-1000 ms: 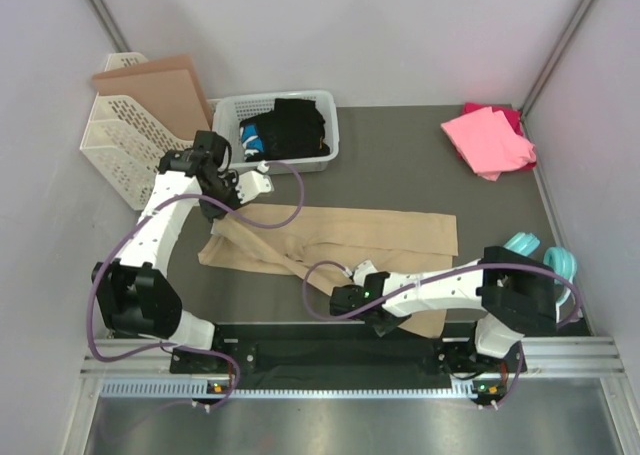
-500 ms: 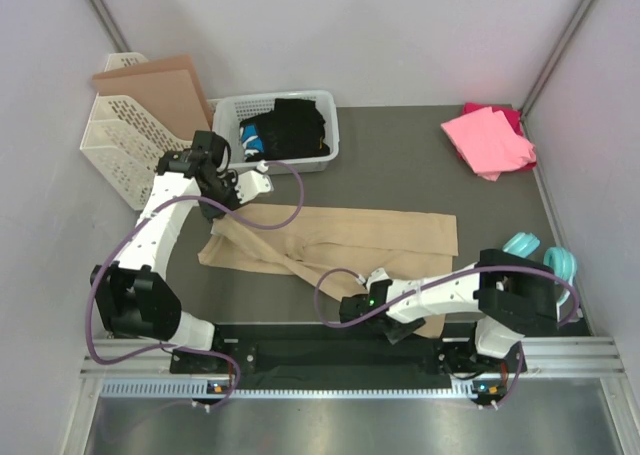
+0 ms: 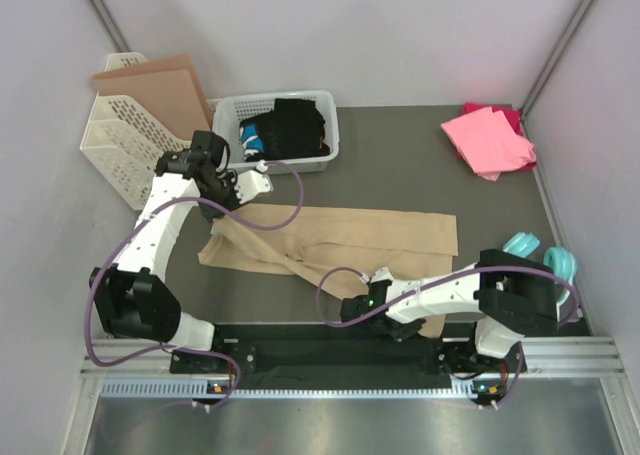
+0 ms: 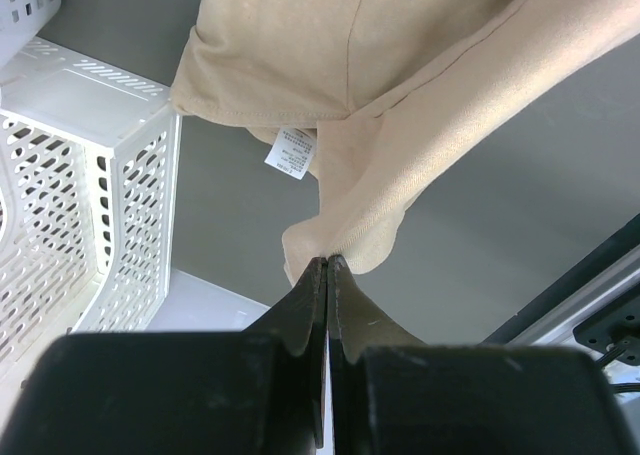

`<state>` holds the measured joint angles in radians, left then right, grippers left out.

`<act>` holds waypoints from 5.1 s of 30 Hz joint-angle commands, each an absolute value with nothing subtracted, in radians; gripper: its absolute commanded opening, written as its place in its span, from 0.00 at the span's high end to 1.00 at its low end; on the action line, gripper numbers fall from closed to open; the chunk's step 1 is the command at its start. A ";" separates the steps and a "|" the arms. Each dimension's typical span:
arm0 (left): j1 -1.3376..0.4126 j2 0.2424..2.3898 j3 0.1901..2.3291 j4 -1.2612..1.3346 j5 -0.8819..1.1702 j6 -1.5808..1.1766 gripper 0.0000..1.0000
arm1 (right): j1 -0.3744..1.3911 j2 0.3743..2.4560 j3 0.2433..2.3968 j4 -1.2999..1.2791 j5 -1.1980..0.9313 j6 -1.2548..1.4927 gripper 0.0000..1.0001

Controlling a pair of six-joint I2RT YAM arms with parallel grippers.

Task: Fold and stack the t-shirts
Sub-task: Grap the side of the flattened tshirt closest away from the robot with both arms, then fold the other side of the tshirt into a rectangle

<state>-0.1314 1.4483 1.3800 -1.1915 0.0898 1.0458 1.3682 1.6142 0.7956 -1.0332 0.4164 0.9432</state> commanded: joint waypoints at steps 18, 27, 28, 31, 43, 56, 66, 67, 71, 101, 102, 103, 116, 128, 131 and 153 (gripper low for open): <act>-0.127 1.263 1.318 -1.506 0.163 1.037 1.00 | 1.393 1.330 0.919 -1.305 0.331 0.974 1.00; -0.127 1.005 1.108 -1.508 -0.021 1.043 1.00 | 1.391 1.239 0.931 -1.388 0.301 0.948 1.00; -0.127 0.997 1.097 -1.508 -0.044 1.048 1.00 | 1.391 1.238 0.936 -1.396 0.301 0.946 1.00; -0.127 0.957 1.075 -1.509 -0.101 1.066 1.00 | 1.390 1.221 0.937 -1.399 0.293 0.950 1.00; -0.127 1.181 1.225 -1.505 0.061 1.089 1.00 | 1.344 1.321 1.006 -1.358 0.396 0.934 1.00; -0.129 1.496 1.390 -1.391 0.104 1.072 1.00 | 1.055 1.370 1.069 -1.249 0.518 0.781 1.00; -0.127 1.580 1.410 -1.299 0.028 1.057 1.00 | 0.943 1.517 1.157 -1.218 0.633 0.724 1.00; -0.127 1.600 1.436 -1.298 0.020 1.055 1.00 | 0.928 1.525 1.172 -1.221 0.643 0.724 1.00; -0.127 1.655 1.522 -1.304 -0.030 1.052 1.00 | 0.888 1.548 1.206 -1.232 0.672 0.710 1.00; -0.158 1.841 1.804 -1.252 -0.132 0.930 0.68 | 0.621 1.694 1.250 -1.137 0.733 0.575 0.48; -0.158 1.816 1.801 -1.253 -0.126 0.928 0.68 | 0.598 1.690 1.267 -1.137 0.741 0.572 0.46; -0.158 1.803 1.798 -1.259 -0.121 0.928 0.67 | 0.589 1.686 1.278 -1.137 0.747 0.562 0.45; -0.192 1.571 1.630 -1.416 0.144 0.904 0.64 | 0.698 1.443 1.241 -0.853 0.173 0.517 0.50; -0.193 1.643 1.344 -1.226 0.190 0.853 0.69 | 0.614 1.640 1.212 -0.709 0.114 0.633 0.62; -0.193 1.716 1.339 -1.171 0.192 0.827 0.71 | 0.578 1.652 1.161 -0.669 0.129 0.670 0.68; 0.029 1.878 1.278 -0.936 -0.035 0.797 0.82 | 0.371 1.713 1.012 -0.583 0.048 0.626 0.69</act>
